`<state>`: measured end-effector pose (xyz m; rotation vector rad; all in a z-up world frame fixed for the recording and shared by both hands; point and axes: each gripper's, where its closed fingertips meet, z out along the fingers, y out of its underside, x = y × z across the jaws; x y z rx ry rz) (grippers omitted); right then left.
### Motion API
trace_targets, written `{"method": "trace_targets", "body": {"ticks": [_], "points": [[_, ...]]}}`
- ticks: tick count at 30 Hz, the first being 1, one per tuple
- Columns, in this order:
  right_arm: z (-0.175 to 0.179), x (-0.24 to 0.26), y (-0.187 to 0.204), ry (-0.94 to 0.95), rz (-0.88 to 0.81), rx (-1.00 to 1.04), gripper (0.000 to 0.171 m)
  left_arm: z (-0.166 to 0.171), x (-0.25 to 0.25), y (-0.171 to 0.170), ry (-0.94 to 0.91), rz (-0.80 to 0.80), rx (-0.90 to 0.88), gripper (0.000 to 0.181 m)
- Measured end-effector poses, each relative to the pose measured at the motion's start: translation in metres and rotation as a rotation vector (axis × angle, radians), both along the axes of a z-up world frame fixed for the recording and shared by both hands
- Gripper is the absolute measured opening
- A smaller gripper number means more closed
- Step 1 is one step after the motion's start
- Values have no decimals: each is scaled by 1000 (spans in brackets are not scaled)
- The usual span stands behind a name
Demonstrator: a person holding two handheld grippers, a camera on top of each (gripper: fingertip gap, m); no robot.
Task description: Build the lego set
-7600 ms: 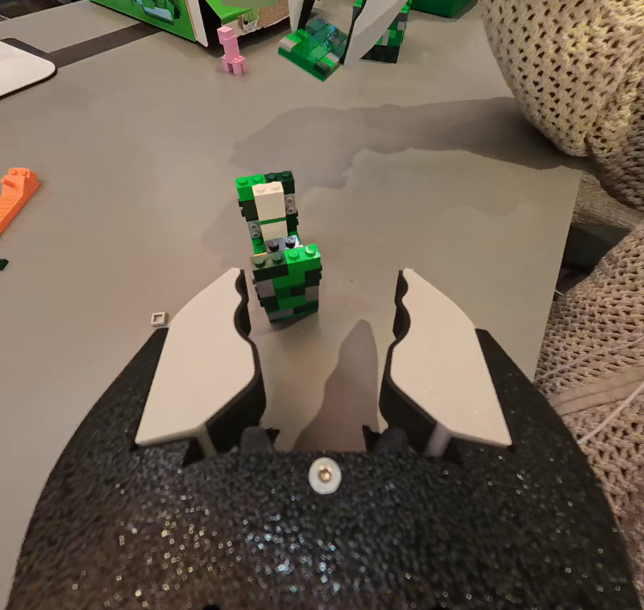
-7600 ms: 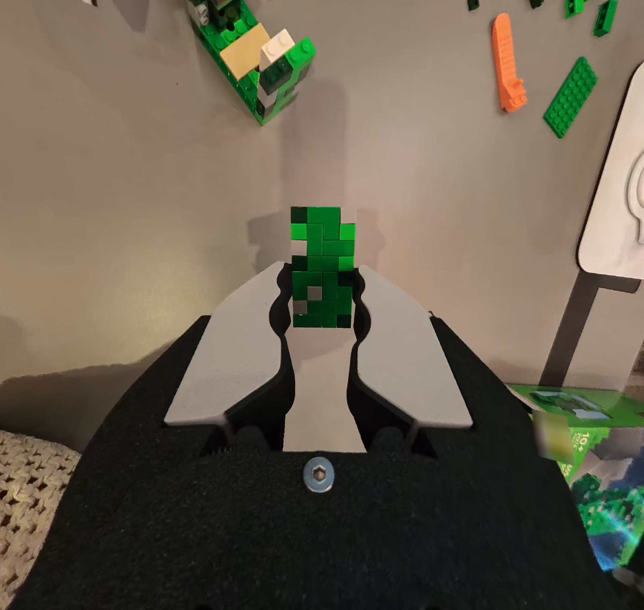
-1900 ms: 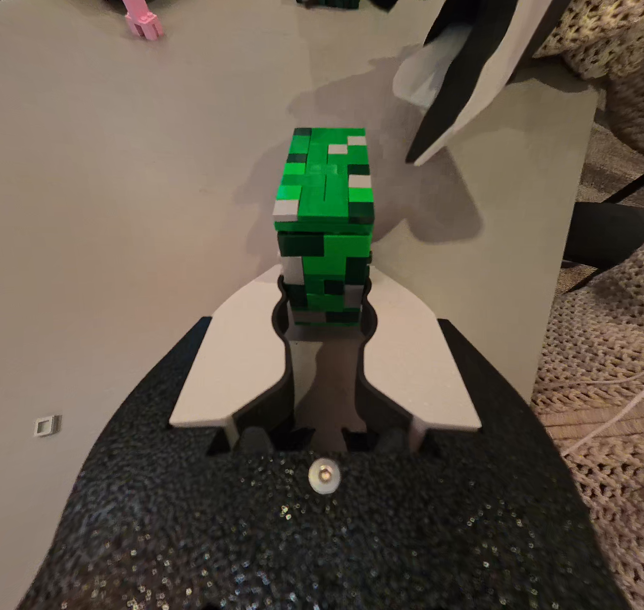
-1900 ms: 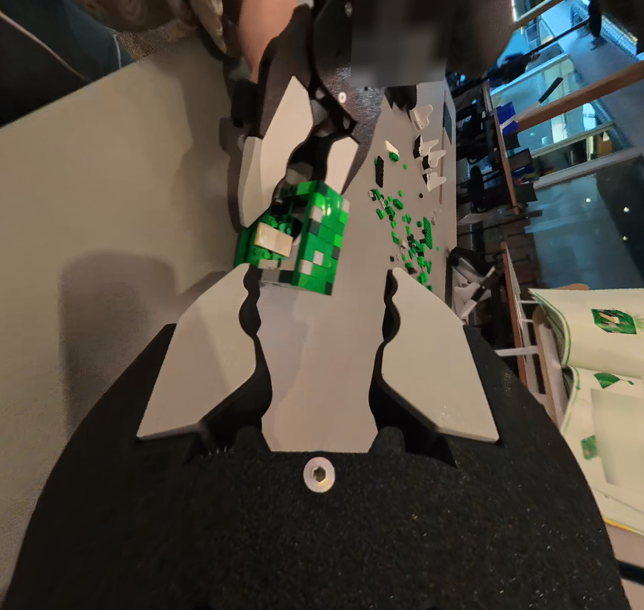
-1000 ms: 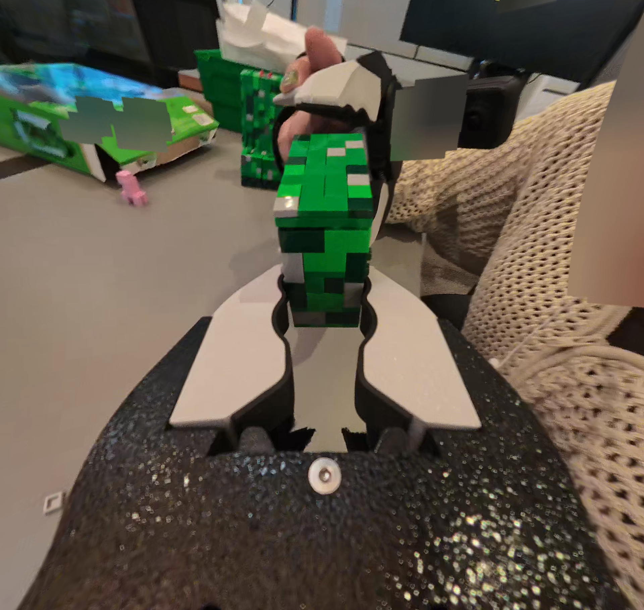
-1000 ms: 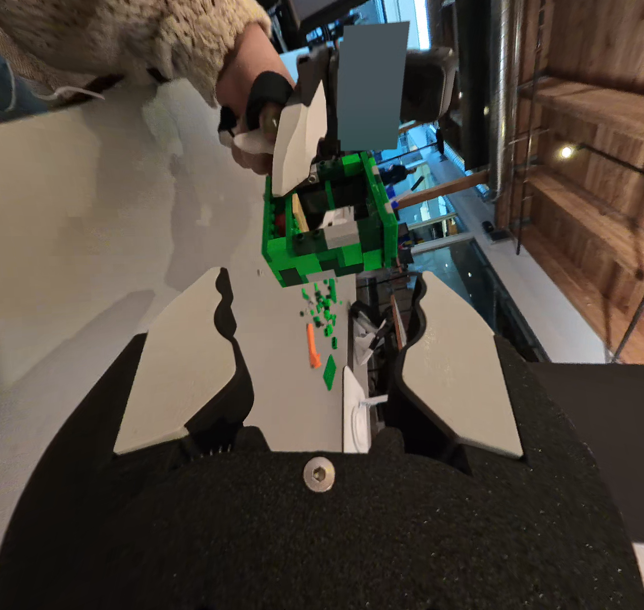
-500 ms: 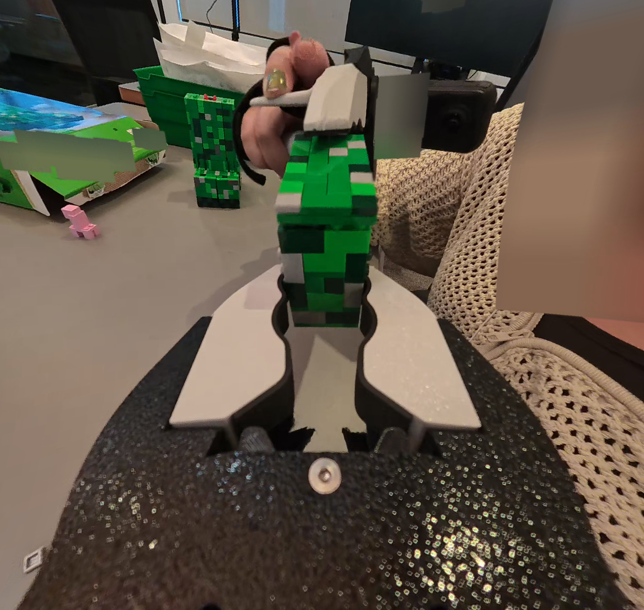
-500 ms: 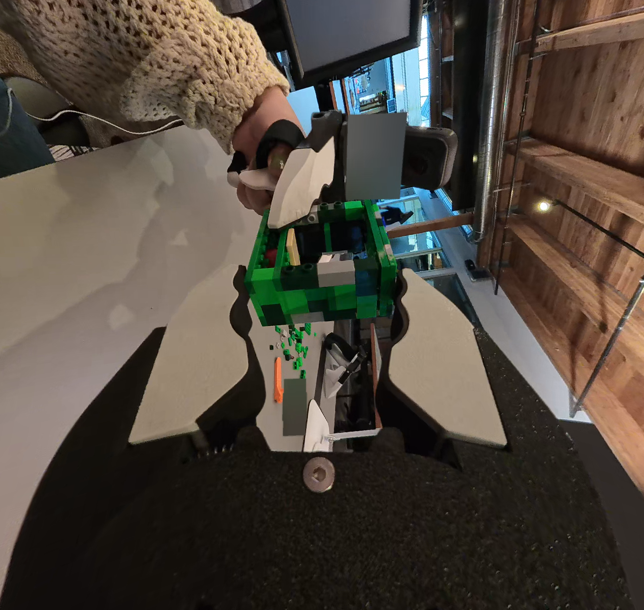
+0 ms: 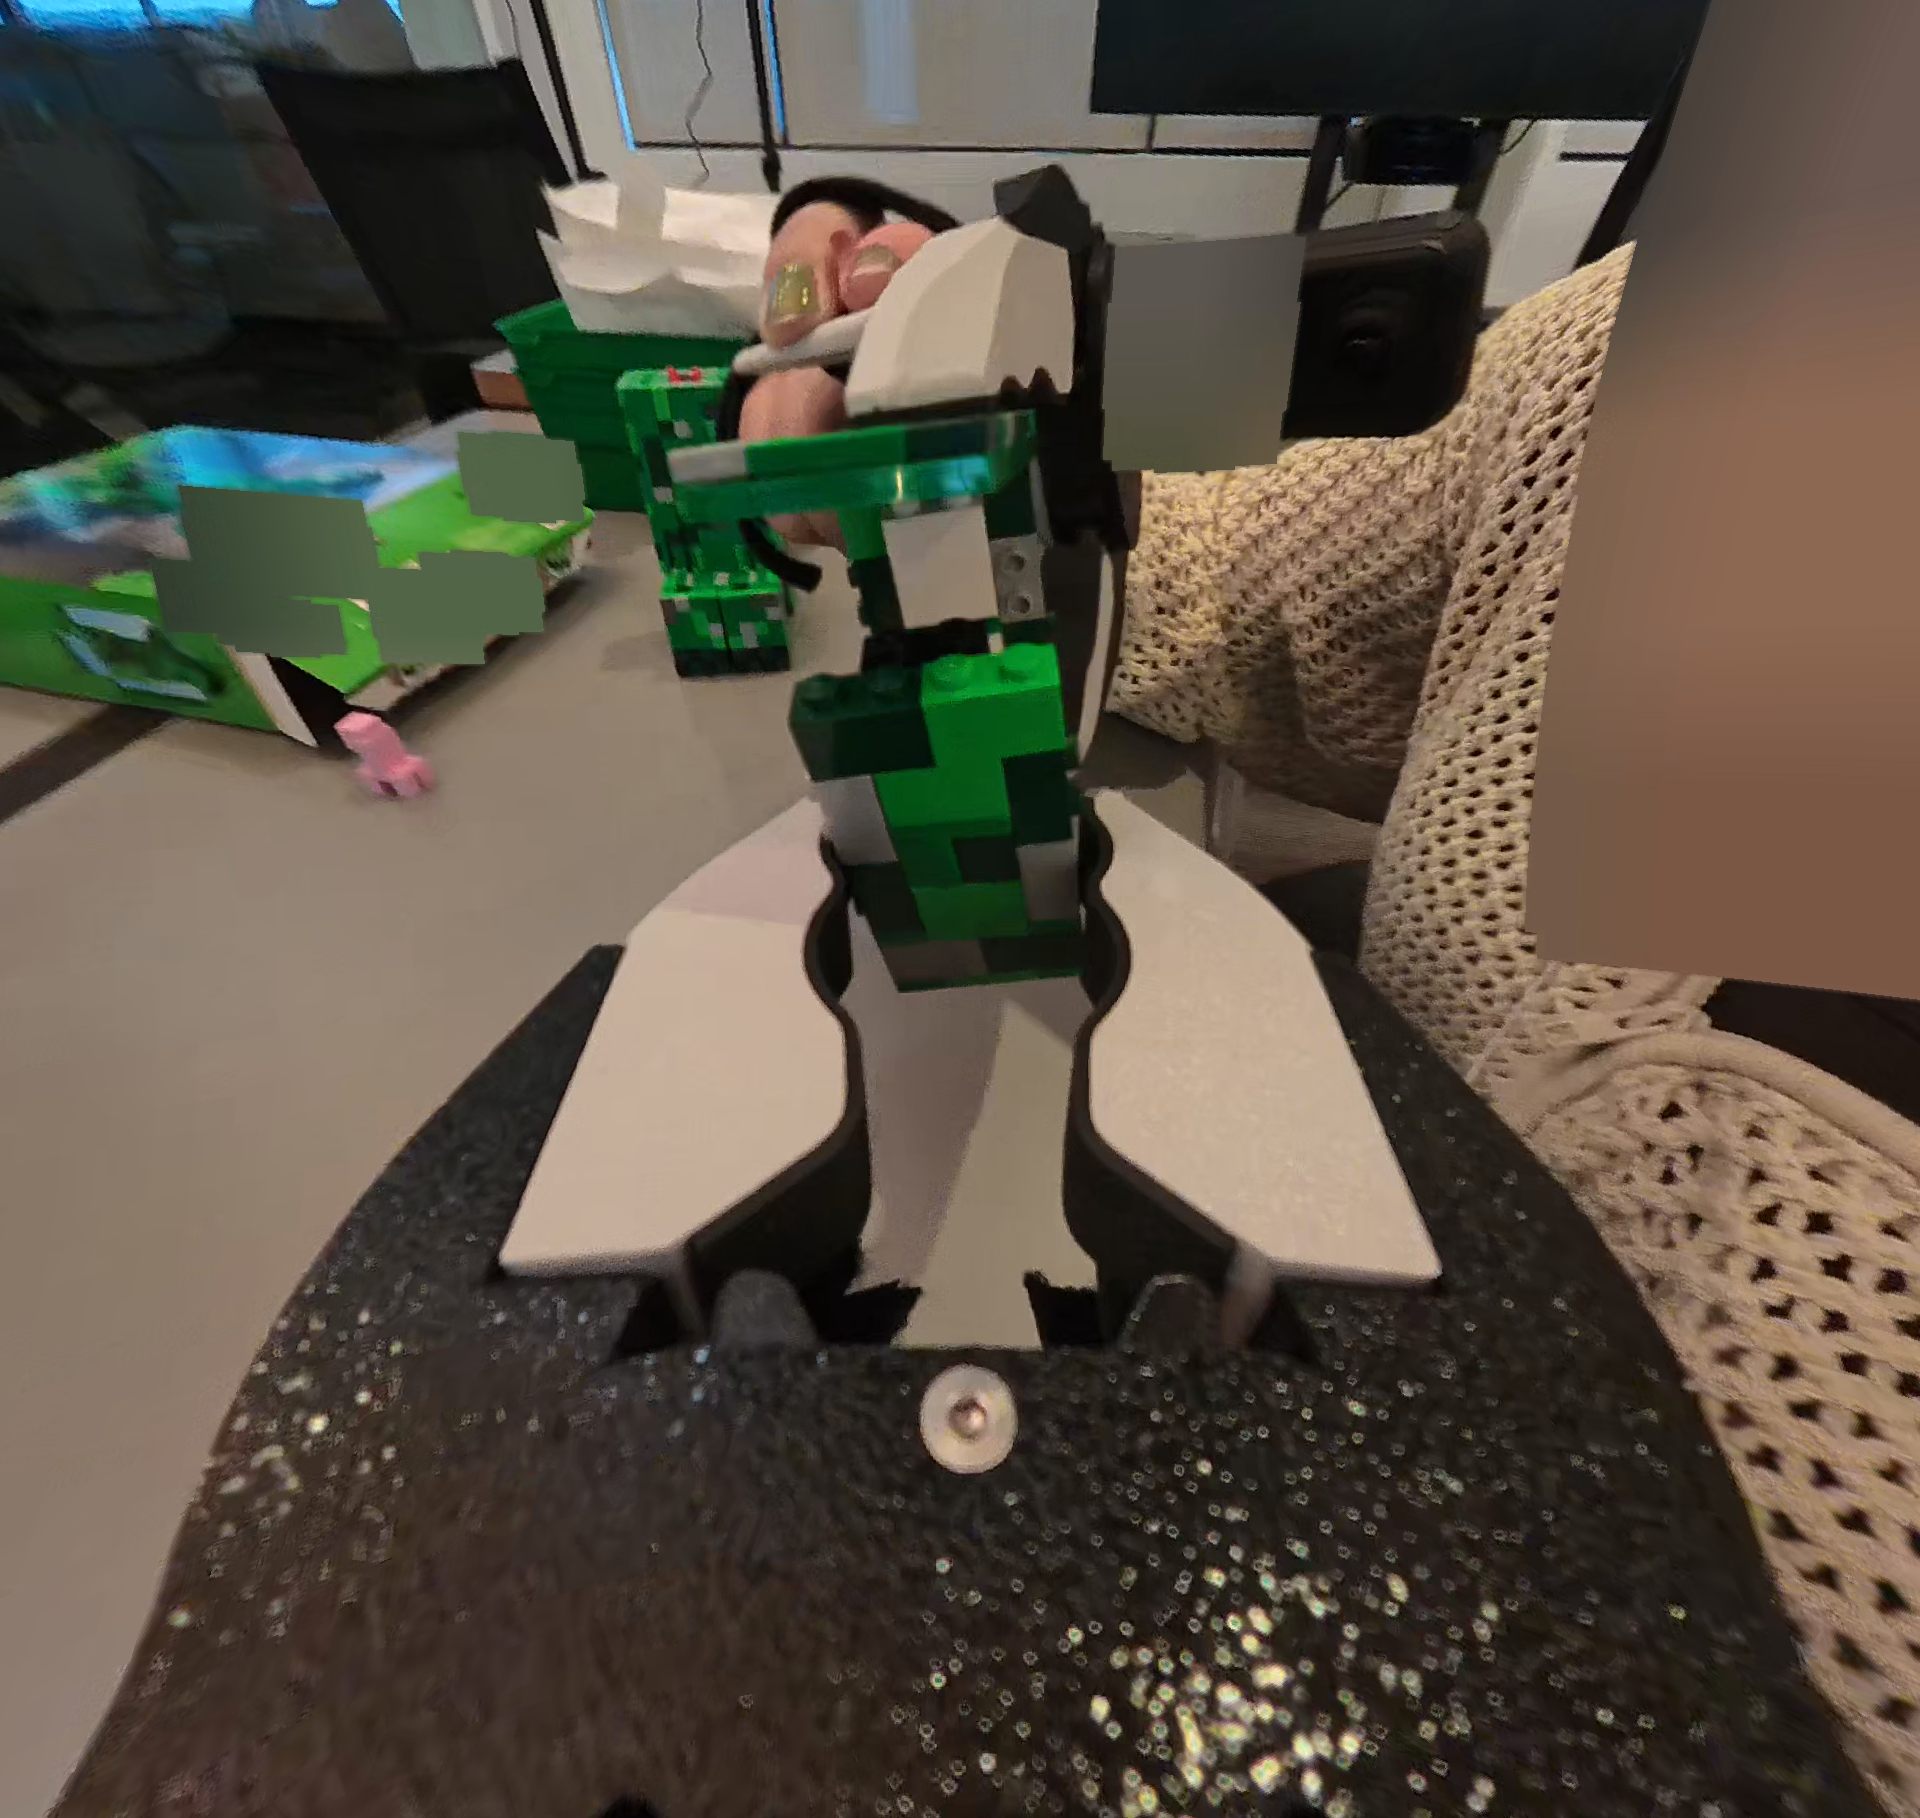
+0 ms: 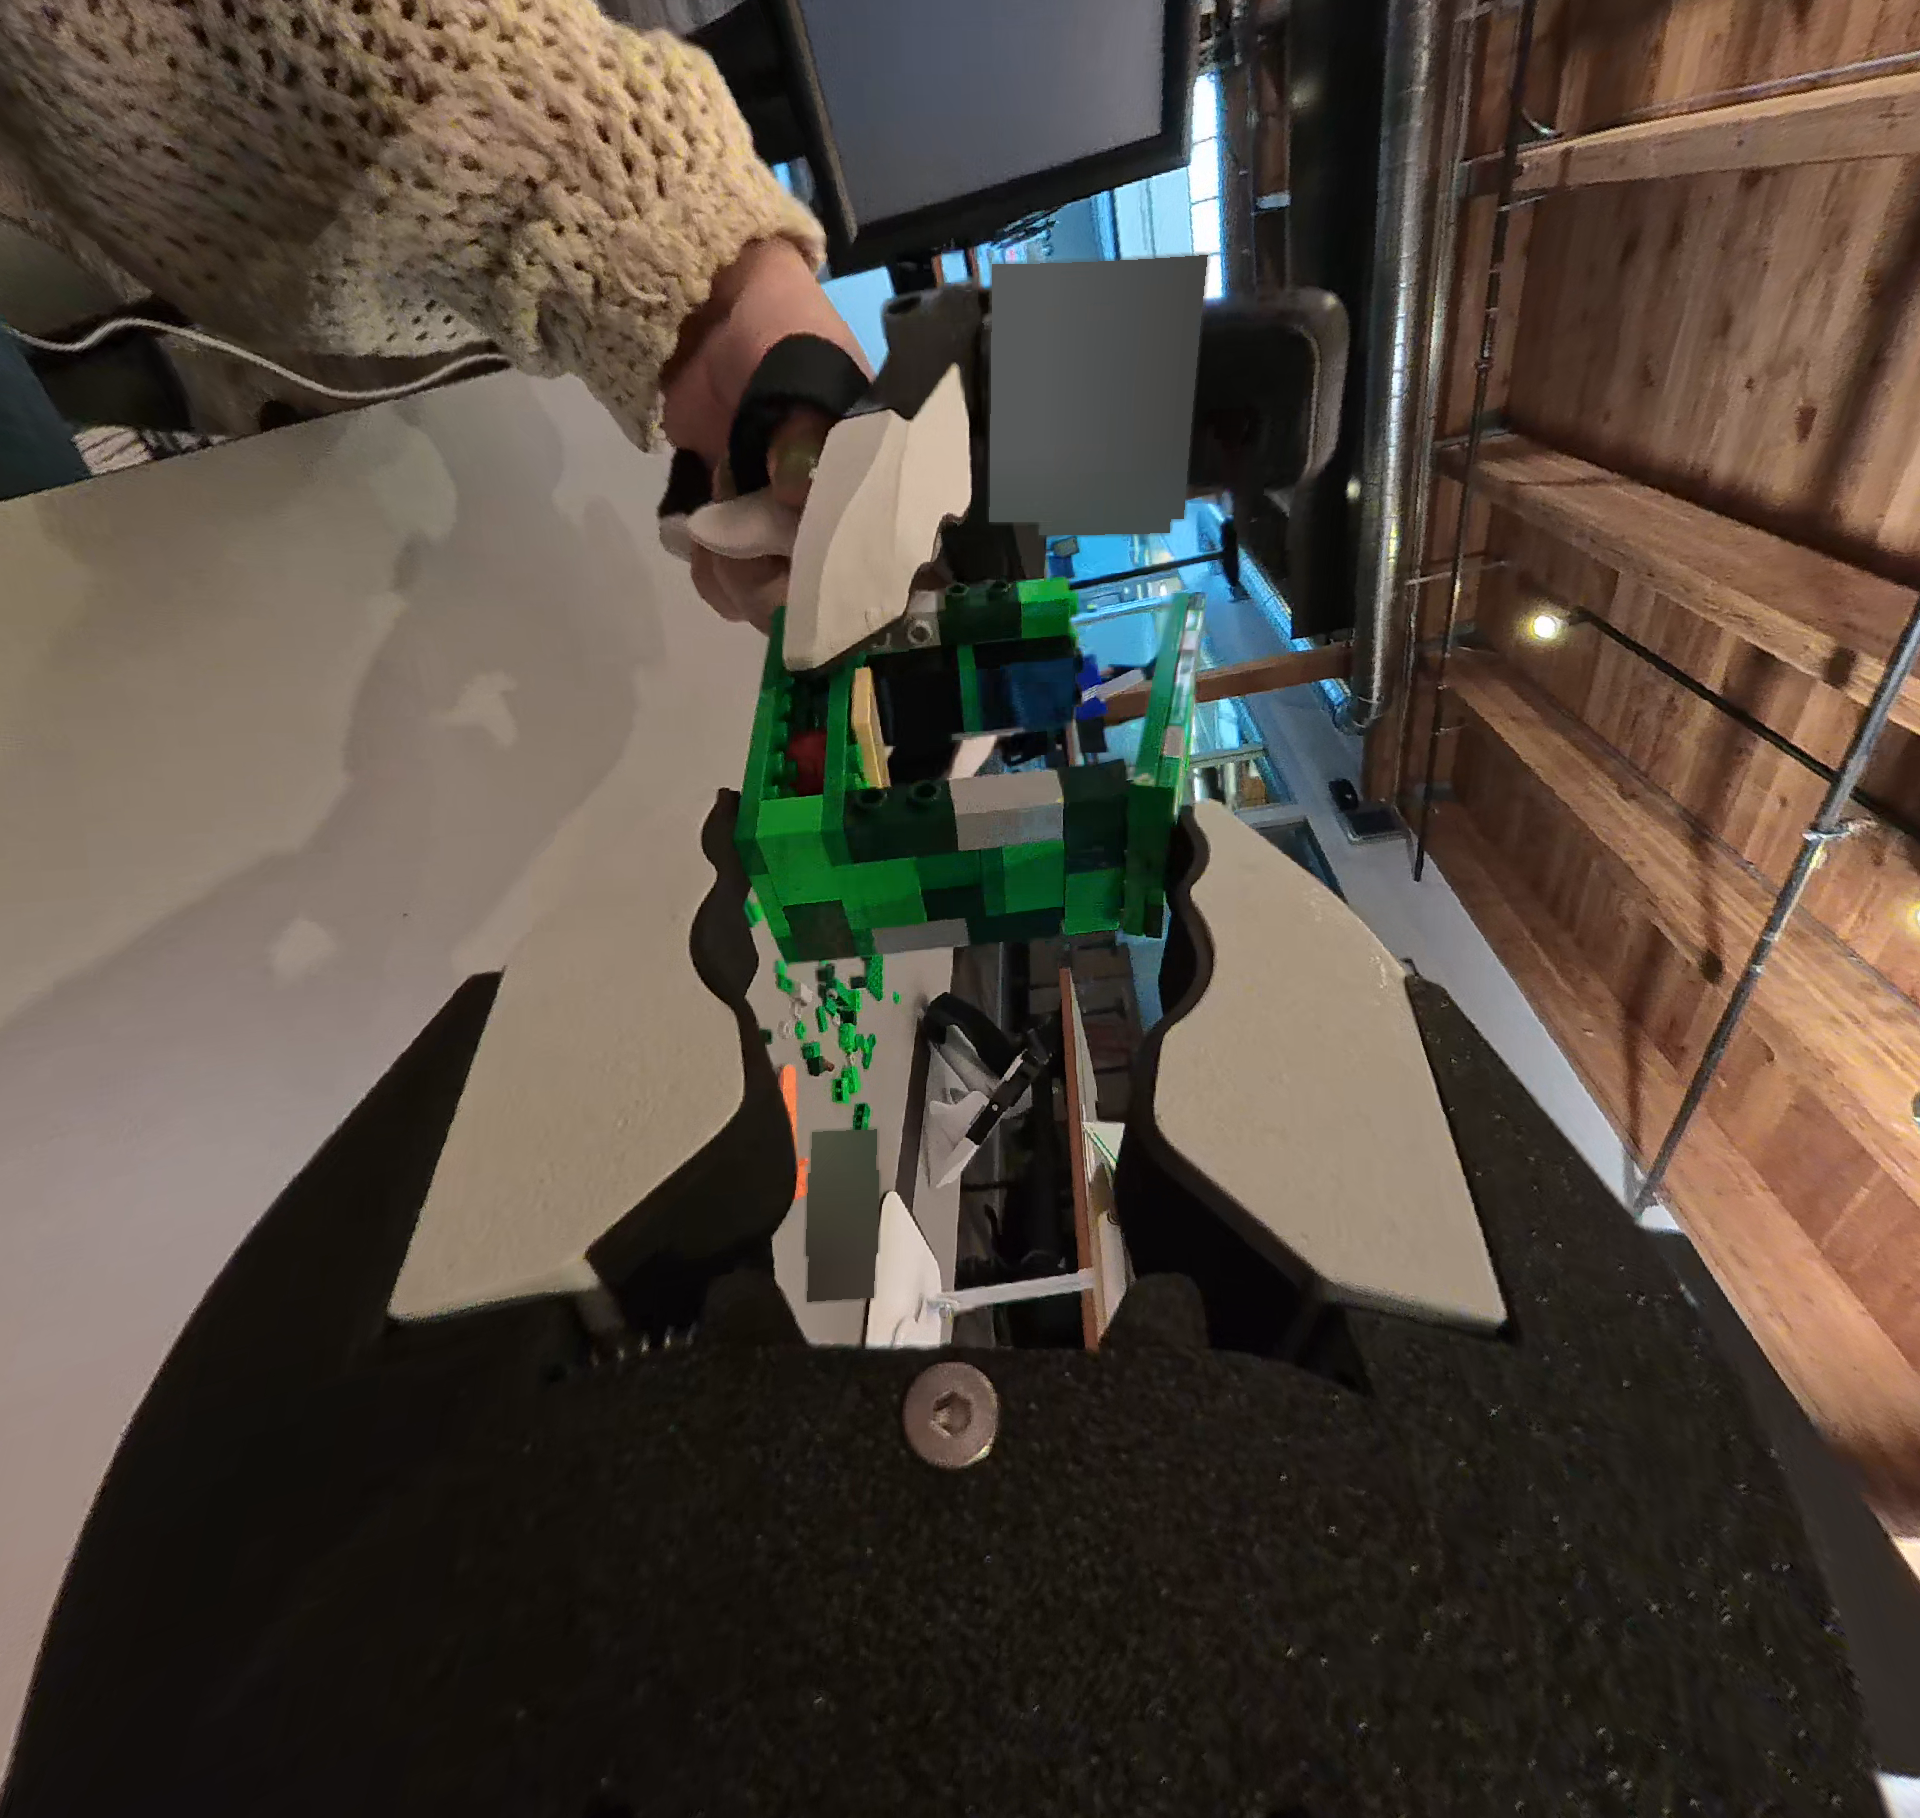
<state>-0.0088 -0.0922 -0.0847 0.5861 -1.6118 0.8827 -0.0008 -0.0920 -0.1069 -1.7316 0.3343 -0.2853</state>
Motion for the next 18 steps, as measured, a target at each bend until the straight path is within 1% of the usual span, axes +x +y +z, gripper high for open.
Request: {"method": "trace_targets", "body": {"ticks": [4,7,9,10,13,16,18], "points": [[7,-2,3,-2,0,-51,77,5,-4,5,117,74,41,46],[8,-4,7,-24,-4,-69,77,8,-8,6,191,115,64,62],[8,-6,10,-31,-7,-82,77,11,-17,4,257,172,93,72],[9,-6,11,-43,-5,-91,77,13,-23,3,306,216,112,79],[13,-6,14,-72,9,-125,77,22,-42,1,509,356,178,108],[15,-3,15,-113,34,-147,77,29,-46,2,720,408,215,119],[16,-1,15,-137,49,-154,77,34,-40,4,845,386,250,119]]}}
